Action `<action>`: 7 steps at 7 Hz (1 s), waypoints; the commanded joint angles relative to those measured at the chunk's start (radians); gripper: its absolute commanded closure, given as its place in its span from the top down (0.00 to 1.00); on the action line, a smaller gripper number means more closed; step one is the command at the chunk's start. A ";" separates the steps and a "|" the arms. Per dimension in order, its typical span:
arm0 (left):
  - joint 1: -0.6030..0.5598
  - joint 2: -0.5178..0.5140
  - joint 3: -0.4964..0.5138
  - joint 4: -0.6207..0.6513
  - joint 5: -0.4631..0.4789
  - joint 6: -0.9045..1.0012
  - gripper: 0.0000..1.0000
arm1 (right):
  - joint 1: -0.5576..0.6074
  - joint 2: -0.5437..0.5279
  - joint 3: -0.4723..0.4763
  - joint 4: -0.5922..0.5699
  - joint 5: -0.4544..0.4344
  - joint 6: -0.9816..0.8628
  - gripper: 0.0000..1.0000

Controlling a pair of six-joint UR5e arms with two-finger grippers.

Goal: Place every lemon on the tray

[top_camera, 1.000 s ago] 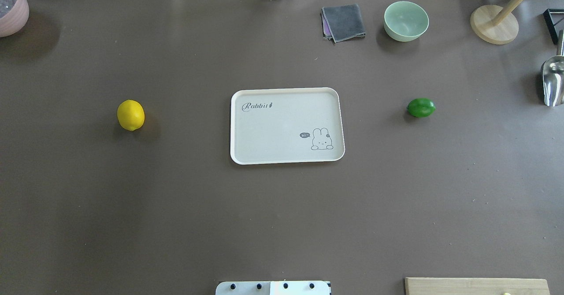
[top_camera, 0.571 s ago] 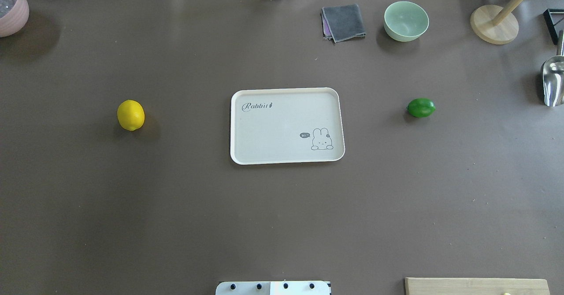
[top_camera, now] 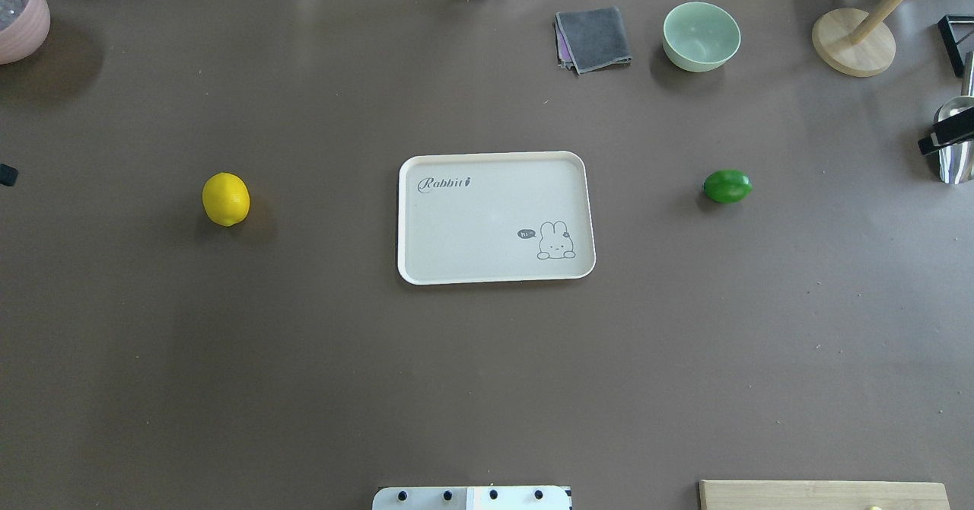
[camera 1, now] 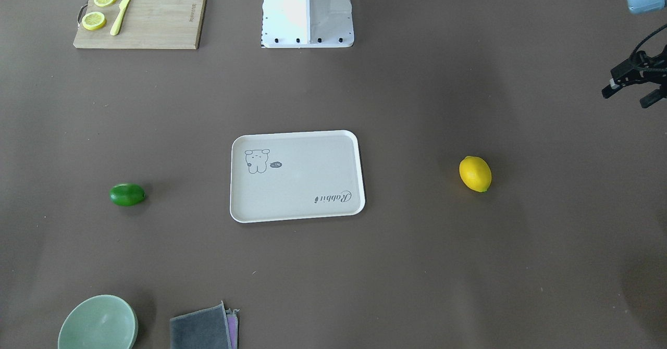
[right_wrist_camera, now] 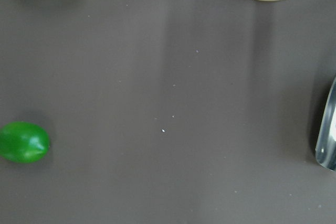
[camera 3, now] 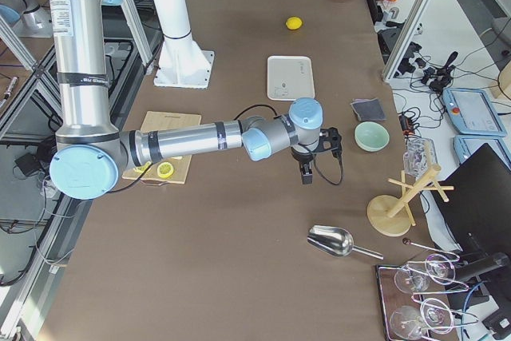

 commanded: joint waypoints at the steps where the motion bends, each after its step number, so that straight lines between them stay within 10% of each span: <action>1: 0.201 -0.133 0.025 -0.002 0.172 -0.310 0.98 | -0.106 0.062 -0.002 0.037 -0.037 0.168 1.00; 7: 0.357 -0.346 0.272 -0.016 0.274 -0.555 0.98 | -0.234 0.128 -0.016 0.034 -0.108 0.323 1.00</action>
